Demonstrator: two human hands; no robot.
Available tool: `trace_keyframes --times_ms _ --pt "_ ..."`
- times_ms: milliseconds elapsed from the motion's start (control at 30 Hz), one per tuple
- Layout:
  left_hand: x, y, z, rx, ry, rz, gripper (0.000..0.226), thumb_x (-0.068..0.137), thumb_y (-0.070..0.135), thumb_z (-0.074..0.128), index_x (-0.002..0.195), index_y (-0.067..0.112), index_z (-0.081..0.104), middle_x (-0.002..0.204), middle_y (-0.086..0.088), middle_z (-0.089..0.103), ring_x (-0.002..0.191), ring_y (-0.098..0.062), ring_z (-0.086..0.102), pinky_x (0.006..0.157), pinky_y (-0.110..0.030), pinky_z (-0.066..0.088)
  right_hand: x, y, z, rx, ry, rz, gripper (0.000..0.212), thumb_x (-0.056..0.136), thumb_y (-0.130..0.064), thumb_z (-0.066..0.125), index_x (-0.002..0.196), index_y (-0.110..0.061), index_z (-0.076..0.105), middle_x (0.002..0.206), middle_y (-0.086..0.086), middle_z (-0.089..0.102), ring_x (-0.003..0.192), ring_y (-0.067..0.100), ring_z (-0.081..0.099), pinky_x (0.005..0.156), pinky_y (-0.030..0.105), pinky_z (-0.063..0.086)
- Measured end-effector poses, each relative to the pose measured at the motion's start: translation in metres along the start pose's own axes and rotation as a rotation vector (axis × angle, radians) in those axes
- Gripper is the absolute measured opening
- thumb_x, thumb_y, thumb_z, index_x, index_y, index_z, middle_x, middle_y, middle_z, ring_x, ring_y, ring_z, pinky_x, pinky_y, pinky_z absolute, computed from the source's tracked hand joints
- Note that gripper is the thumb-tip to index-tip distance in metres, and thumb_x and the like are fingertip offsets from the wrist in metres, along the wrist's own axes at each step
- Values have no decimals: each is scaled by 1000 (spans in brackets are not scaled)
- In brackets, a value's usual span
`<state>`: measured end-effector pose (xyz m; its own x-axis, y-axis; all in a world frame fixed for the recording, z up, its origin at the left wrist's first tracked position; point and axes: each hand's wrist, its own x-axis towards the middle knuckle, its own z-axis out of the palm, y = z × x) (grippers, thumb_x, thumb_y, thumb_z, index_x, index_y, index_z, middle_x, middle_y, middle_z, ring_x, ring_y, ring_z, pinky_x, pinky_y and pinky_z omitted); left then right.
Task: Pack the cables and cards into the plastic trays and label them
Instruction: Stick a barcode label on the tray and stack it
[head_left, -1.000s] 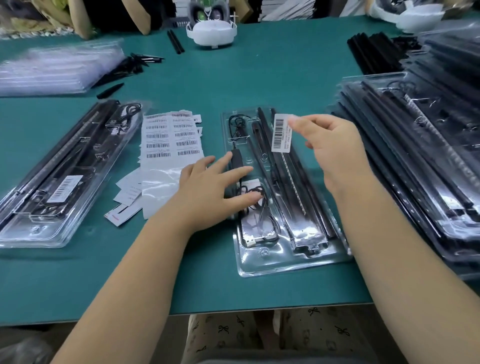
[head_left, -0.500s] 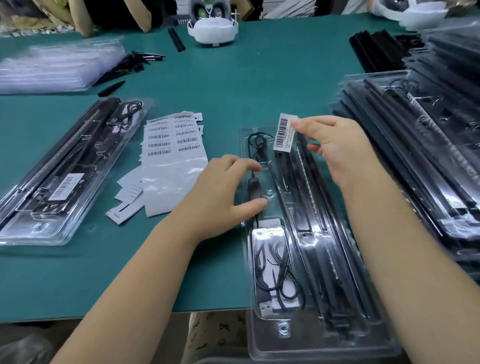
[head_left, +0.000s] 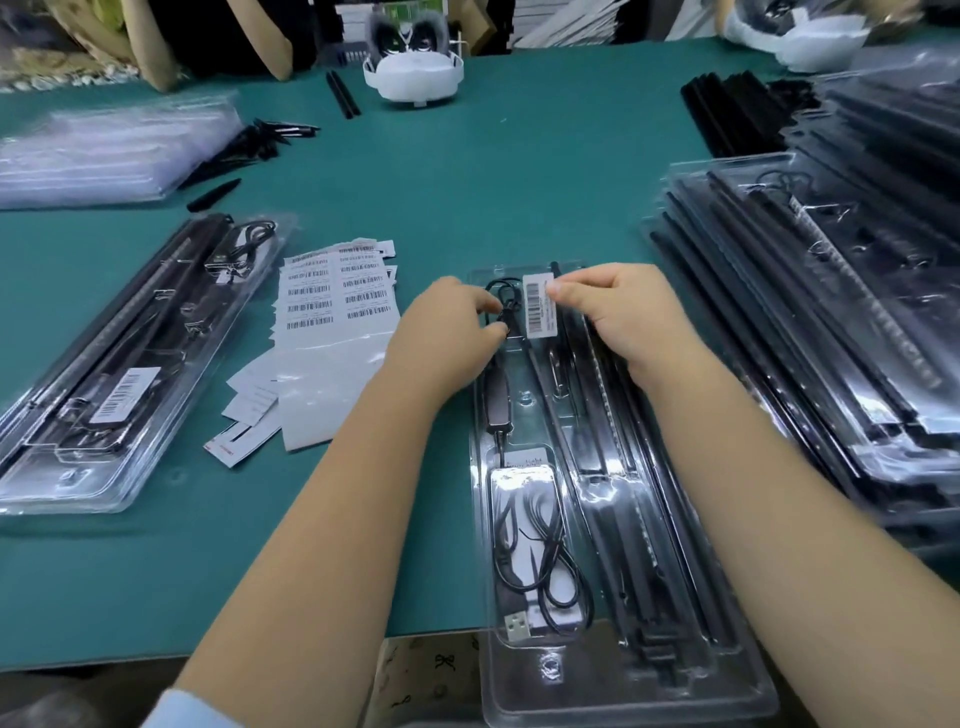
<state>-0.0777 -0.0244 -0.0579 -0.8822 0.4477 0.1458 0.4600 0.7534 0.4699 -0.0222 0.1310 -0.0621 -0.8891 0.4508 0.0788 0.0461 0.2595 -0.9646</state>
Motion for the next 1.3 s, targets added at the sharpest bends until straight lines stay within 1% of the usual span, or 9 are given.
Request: trace_keyframes --times_ms 167,233,367,500,667,733,933,1167,1300 --pt "-4 -12 15 -124 75 36 35 90 28 60 124 19 58 116 -4 59 97 -16 55 82 -22 34 15 -10 4 -77 3 139 8 77 -19 76 81 -12 73 84 4 70 80 19 62 74 28 50" --pt "-5 -13 17 -176 94 26 37 89 28 62 125 19 58 115 -2 60 89 -13 54 80 -21 36 25 -19 10 -56 17 183 18 75 -18 77 85 -5 70 80 5 65 75 19 56 66 27 45" --pt "-3 -16 16 -261 117 -5 47 84 29 68 127 19 55 106 4 61 82 -10 53 77 -20 37 30 -24 31 28 18 112 13 76 -23 77 70 -18 67 64 -7 60 58 5 55 54 17 45" --pt "0 -18 14 -307 112 -20 52 80 29 73 128 17 55 104 5 62 75 -8 51 73 -15 36 26 -8 39 -27 -4 77 11 80 -21 74 72 -13 71 67 1 64 66 15 55 65 29 46" --pt "3 -18 11 -319 94 -3 40 79 28 75 116 19 65 95 7 62 67 2 49 68 -13 33 31 -1 41 -97 13 63 26 79 -22 73 73 4 68 66 8 52 64 18 43 61 31 37" --pt "2 -17 10 -313 93 6 36 79 28 75 113 20 67 91 10 59 67 2 49 66 -13 32 32 0 43 -135 3 45 30 78 -22 72 71 7 65 66 10 47 64 19 38 60 32 34" --pt "1 -16 9 -283 87 6 33 80 30 73 112 22 68 91 11 58 76 -6 52 67 -13 31 36 4 43 -190 54 73 36 77 -23 74 45 -20 58 42 -13 48 51 12 44 54 26 38" --pt "0 -16 11 -305 92 3 41 81 29 73 119 21 62 99 5 62 71 -5 50 73 -18 37 34 1 45 -244 50 89 29 77 -23 73 65 3 65 58 7 42 59 17 35 56 30 34" --pt "0 -16 10 -279 76 8 37 82 28 71 117 21 66 105 3 66 76 -8 51 75 -19 37 31 -3 45 -295 57 104 27 78 -20 71 58 -6 60 48 1 31 54 20 29 54 28 31"
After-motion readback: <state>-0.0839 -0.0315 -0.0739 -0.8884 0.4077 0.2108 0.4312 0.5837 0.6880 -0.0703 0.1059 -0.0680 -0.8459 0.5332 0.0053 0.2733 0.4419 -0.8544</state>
